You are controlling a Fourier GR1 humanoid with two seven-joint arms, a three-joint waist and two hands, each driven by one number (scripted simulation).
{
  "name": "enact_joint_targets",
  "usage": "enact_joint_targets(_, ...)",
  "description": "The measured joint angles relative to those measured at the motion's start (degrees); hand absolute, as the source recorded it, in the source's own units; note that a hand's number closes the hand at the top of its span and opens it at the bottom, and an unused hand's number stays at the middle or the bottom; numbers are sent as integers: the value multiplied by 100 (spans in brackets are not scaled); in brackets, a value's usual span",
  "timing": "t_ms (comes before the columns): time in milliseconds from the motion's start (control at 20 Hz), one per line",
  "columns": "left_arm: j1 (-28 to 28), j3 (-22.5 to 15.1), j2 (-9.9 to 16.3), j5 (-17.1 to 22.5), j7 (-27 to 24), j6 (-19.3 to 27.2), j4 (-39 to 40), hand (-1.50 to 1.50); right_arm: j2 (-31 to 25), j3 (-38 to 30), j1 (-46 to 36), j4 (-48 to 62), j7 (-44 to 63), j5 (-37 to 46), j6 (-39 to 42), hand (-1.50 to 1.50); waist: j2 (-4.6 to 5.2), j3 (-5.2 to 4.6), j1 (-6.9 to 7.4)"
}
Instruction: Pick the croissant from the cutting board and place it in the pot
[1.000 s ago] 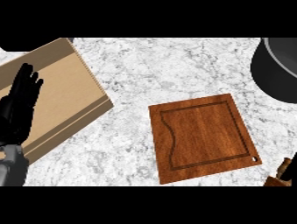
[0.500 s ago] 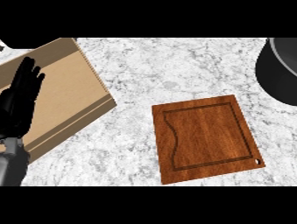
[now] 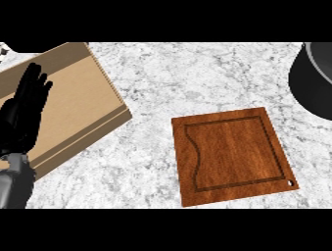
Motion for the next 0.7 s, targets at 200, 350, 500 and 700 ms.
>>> enact_joint_targets(200, 60, 39, 8, 24, -69, -89, -20, 0, -57, 143, -602, 1126, -439, 273, -320, 150, 8, 4, 32)
enact_joint_targets(350, 60, -17, -25, 11, -102, -116, -46, 0, -257, 277, -639, 1355, -840, 1087, -1049, 150, 37, 6, 87)
enact_joint_targets(500, -118, -55, -51, -26, -17, -77, 16, 0, -351, 484, -857, 1955, -1193, 1820, -1793, 150, 59, 9, 130)
enact_joint_targets(700, -73, -140, -166, -120, -115, -34, 84, 0, -334, 709, -1468, 3279, -1726, 2404, -2562, 150, 60, 10, 158)
